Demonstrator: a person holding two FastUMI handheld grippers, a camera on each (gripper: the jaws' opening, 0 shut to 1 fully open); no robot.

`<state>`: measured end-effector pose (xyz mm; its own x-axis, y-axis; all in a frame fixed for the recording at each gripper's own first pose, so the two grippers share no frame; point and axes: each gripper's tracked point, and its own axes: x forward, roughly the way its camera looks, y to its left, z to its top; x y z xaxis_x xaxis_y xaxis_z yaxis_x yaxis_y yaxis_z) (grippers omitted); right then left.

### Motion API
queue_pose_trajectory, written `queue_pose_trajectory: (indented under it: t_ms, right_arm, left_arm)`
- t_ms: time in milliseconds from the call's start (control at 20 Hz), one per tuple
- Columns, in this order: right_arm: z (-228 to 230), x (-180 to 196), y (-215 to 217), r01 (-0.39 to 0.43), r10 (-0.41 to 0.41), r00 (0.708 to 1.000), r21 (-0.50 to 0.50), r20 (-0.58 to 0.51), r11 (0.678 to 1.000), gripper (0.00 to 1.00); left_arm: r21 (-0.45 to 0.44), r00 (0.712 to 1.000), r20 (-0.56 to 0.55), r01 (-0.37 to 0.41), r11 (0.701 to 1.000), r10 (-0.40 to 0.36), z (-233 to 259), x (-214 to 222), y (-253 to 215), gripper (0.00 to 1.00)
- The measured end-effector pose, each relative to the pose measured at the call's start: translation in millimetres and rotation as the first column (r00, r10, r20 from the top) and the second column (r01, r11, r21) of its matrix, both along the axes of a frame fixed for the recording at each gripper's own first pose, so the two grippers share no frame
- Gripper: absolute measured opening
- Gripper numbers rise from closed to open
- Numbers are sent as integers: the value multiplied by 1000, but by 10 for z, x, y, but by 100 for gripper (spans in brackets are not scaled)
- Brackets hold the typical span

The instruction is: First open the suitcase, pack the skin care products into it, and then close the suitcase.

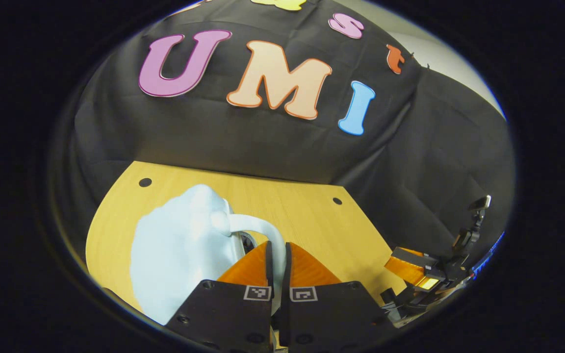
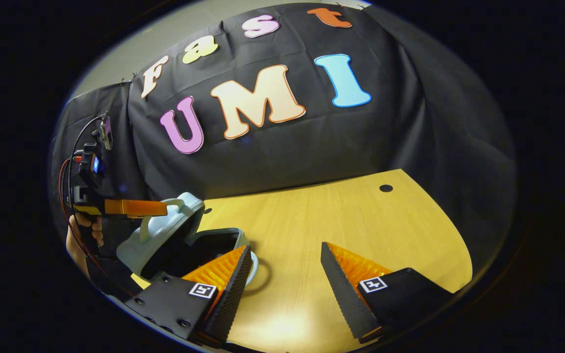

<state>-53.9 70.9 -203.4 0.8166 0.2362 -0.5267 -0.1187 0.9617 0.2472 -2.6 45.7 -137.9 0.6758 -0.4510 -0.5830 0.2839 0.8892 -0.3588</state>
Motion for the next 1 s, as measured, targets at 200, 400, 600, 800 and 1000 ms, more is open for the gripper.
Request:
queue_pose_trajectory:
  t_ms: [200,400,600,800,1000]
  right_arm:
    - [19,-13,-195,19,-19,1000,-6,-3,1000,90]
    - [21,-34,-317,-5,5,1000,-21,-2,1000,90]
    - [137,23,-384,-50,51,998,-19,31,999,90]
    - [504,225,-411,-63,66,986,-24,154,998,90]
    - [1034,392,-373,-19,26,950,-27,311,999,100]
  left_arm:
    - [34,998,-60,32,999,-30,-292,-74,-268,1]
    - [49,995,-84,63,997,-58,-537,-181,-599,10]
    - [92,999,30,9,996,-12,-369,-149,-826,96]
    - [135,967,233,-140,981,106,10,-153,-813,96]
    - [180,880,435,-292,939,190,525,-115,-608,95]
